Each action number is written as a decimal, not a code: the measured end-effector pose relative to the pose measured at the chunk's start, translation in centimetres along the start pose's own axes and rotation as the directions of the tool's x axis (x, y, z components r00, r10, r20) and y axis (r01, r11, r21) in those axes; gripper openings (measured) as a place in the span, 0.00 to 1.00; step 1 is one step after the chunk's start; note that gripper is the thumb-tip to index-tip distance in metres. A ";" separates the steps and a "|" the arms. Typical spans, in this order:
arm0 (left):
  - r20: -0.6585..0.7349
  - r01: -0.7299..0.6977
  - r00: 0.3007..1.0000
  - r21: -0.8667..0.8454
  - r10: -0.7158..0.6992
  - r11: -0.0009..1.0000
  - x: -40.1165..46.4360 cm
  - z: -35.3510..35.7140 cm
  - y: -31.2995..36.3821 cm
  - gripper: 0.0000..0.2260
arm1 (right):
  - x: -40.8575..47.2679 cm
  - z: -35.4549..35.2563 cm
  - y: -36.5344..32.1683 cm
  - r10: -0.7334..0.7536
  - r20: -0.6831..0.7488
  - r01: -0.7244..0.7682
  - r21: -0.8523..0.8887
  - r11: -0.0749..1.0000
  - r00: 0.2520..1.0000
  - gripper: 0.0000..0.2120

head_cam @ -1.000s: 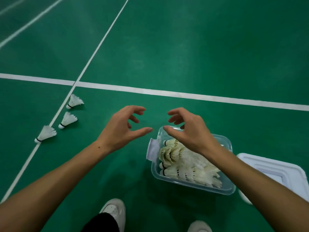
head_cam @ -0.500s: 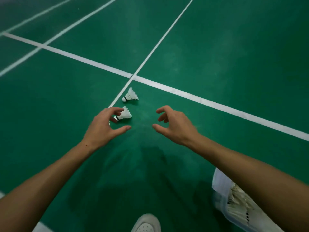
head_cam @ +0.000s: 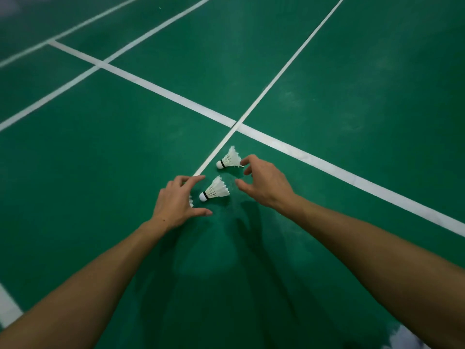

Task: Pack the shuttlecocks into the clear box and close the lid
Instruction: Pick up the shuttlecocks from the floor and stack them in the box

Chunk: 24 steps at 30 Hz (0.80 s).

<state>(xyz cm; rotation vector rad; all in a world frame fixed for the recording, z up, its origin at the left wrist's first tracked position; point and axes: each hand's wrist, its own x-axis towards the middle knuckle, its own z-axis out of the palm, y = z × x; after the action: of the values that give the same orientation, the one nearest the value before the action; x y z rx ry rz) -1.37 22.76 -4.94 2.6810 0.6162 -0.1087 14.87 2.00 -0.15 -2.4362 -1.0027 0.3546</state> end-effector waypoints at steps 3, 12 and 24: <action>-0.014 0.051 0.999 -0.117 -0.053 0.992 1.2 1.6 -0.3 0.46 | 2.9 1.6 0.6 0.035 -0.025 -0.036 -0.032 0.999 0.999 0.27; -0.085 0.023 0.996 -0.104 -0.032 0.994 2.5 3.3 0.9 0.20 | 8.0 5.4 1.2 0.043 -0.002 -0.043 0.054 0.998 0.999 0.19; -0.233 -0.295 0.946 -0.331 0.225 0.896 -3.3 -0.5 10.3 0.17 | -6.1 -5.8 6.3 -0.030 -0.183 0.080 0.274 0.958 0.983 0.14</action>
<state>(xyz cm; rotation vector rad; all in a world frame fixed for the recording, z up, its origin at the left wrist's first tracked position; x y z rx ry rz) 0.10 13.07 -0.35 2.3957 0.2855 0.3091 16.61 -8.16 1.83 -2.1377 -0.8767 0.2375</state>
